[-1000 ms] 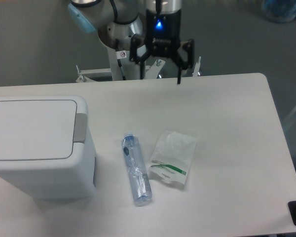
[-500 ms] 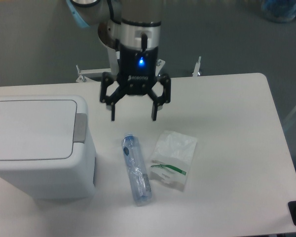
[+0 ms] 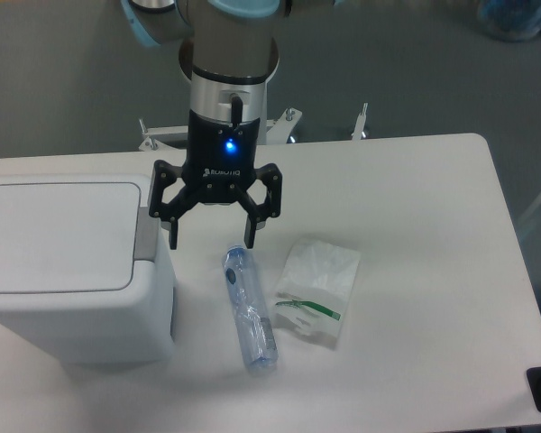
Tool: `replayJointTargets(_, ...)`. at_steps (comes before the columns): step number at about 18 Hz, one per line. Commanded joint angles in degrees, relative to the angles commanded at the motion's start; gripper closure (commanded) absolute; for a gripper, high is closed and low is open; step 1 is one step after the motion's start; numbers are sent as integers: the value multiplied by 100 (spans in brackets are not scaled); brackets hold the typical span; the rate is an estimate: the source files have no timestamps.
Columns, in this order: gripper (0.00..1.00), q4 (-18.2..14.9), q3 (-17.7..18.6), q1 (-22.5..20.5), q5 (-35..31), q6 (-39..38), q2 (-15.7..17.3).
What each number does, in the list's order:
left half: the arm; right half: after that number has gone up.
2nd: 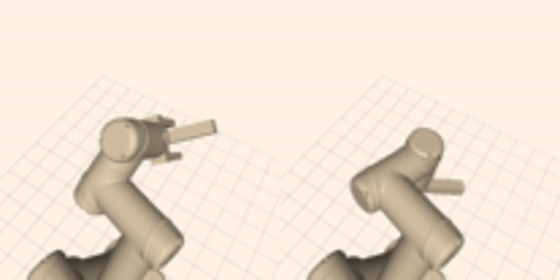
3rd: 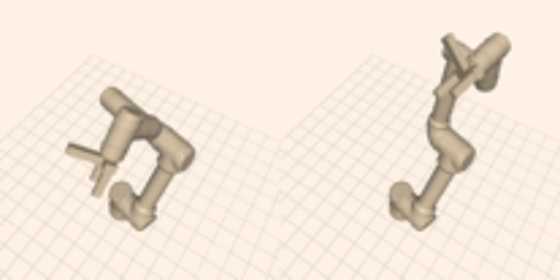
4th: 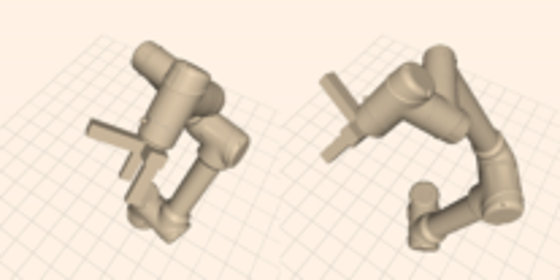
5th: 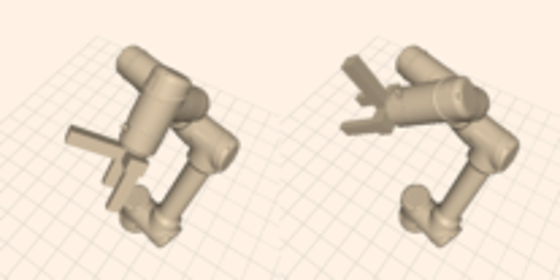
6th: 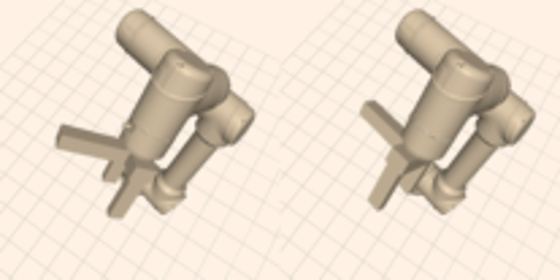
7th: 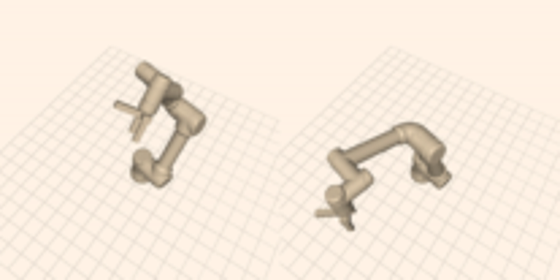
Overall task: Open the trash can
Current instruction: 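Lower the gripper fingers onto the lid's raised edge and hook it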
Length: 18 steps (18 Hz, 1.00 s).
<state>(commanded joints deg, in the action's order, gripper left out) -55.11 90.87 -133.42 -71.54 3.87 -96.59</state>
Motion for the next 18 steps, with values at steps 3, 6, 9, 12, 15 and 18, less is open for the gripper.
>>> replayJointTargets(3, 0, 9, 150, 44, -9, 9, 44)
replayJointTargets(6, 0, 9, 176, 44, -9, 9, 62)
replayJointTargets(9, 0, 9, 185, 44, -9, 9, 62)
replayJointTargets(12, 0, 18, 185, 71, -17, 18, 62)
replayJointTargets(15, 0, 18, 194, 79, -18, 18, 62)
replayJointTargets(18, 0, 18, 211, 79, -18, 26, 62)
